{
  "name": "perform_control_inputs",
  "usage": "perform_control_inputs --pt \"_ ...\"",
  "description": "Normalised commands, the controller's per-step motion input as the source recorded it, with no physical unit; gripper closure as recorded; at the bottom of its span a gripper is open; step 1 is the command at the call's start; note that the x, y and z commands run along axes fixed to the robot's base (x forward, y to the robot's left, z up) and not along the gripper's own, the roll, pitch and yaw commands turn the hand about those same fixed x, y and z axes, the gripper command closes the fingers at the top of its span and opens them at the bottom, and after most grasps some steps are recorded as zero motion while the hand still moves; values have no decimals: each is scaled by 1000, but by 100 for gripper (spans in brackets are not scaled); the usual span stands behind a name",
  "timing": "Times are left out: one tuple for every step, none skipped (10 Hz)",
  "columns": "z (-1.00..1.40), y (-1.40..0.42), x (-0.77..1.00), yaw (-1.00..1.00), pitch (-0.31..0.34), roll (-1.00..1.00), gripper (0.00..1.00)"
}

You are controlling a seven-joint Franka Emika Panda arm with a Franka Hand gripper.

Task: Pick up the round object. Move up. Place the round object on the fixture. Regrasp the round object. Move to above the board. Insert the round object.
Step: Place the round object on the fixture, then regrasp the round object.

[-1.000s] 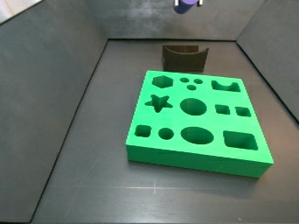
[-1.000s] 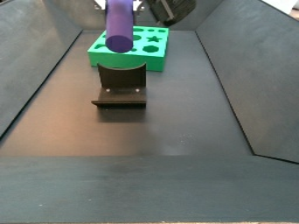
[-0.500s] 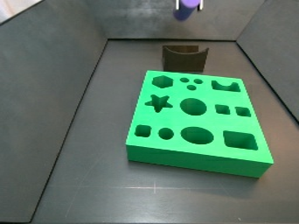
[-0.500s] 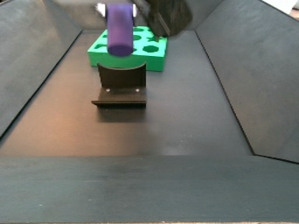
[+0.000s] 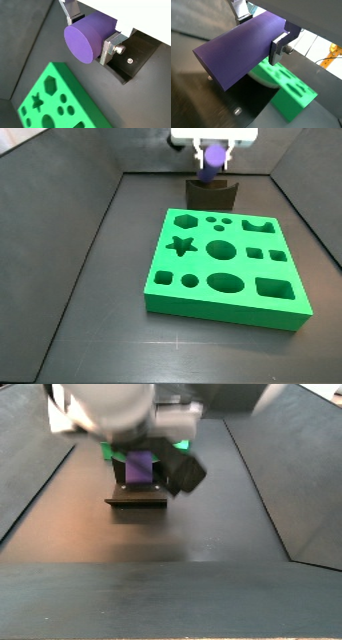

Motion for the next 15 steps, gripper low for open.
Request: perform_control_inputs --pt "-1000 134 174 -149 16 -190 100" --pt "-648 99 127 -127 -21 -141 100" --pt "-514 79 109 -118 -32 -127 100" --pt "-323 104 71 -89 -53 -89 100" --pt "-323 104 71 -89 -53 -89 100" --pt "-319 120 56 -78 -57 -81 100" --pt "-319 119 58 -78 -57 -82 100" --pt "-315 120 59 -72 -58 -82 100" --pt "-167 -500 0 0 0 0 100" --pt "0 0 0 0 0 0 0" --pt "1000 0 0 13 114 11 0" --pt "1000 -1 -5 11 115 15 0" --pt "1000 1 -15 -6 111 27 0" --pt "1000 3 -22 -28 103 32 0" --pt "1000 5 -27 -43 95 37 0"
